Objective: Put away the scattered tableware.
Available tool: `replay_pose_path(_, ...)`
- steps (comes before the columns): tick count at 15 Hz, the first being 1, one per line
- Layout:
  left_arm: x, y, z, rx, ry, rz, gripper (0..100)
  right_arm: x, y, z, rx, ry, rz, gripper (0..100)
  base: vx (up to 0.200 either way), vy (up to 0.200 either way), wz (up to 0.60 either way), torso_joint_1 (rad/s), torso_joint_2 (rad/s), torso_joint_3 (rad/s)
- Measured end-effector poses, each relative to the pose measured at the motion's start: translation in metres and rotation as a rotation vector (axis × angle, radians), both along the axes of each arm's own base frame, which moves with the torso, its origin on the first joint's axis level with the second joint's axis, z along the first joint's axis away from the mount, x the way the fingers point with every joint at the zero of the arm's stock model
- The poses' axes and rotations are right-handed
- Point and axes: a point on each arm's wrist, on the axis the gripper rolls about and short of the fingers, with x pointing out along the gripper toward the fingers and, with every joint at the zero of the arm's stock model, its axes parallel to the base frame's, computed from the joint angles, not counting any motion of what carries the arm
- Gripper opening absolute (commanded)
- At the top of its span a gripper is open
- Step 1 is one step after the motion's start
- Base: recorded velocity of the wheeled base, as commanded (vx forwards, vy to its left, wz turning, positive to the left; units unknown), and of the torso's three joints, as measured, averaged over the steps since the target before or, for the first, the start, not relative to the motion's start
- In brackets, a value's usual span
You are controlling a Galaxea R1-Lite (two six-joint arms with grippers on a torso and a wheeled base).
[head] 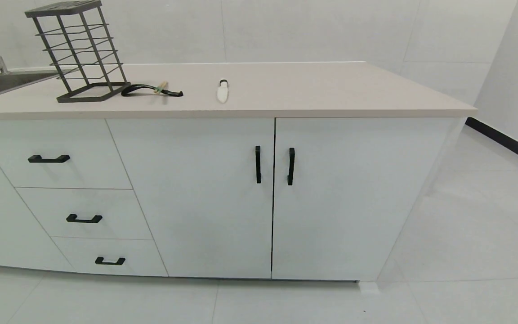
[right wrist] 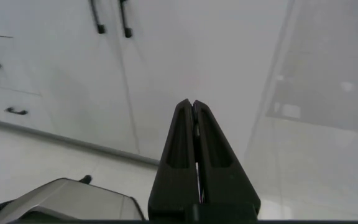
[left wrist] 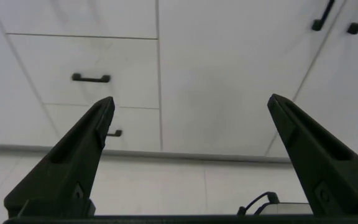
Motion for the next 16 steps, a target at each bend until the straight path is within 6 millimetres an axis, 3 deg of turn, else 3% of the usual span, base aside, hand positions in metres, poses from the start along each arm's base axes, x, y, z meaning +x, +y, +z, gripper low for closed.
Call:
replay_pose_path(5,0.0,0.0001,-0.0001,-0.006,0.001,0.001,100,-0.0005,0.0,0.0017,0.011,-0.002,0.001,0,0.0,0.0,0.48,0.003,0.0,0.002)
replay_pose_path(7,0.0,0.0001,-0.0002,-0.003,0.001,0.006,100,-0.0003,-0.0002,0.0011,0.009,0.001,-0.007,0,0.2,0.2,0.6,0.005,0.0,0.005)
replay_pose_path(10,0.0,0.0001,-0.0001,0.0,0.001,0.006,100,-0.0003,-0.0001,0.001,0.008,0.001,-0.003,0,0.2,0.2,0.0,0.004,0.0,0.004)
replay_pose_path(16,0.0,0.0001,-0.0002,0.007,0.002,0.005,100,-0.0003,0.0,0.001,0.007,0.002,0.0,0,0.2,0.0,0.0,0.002,0.0,0.006)
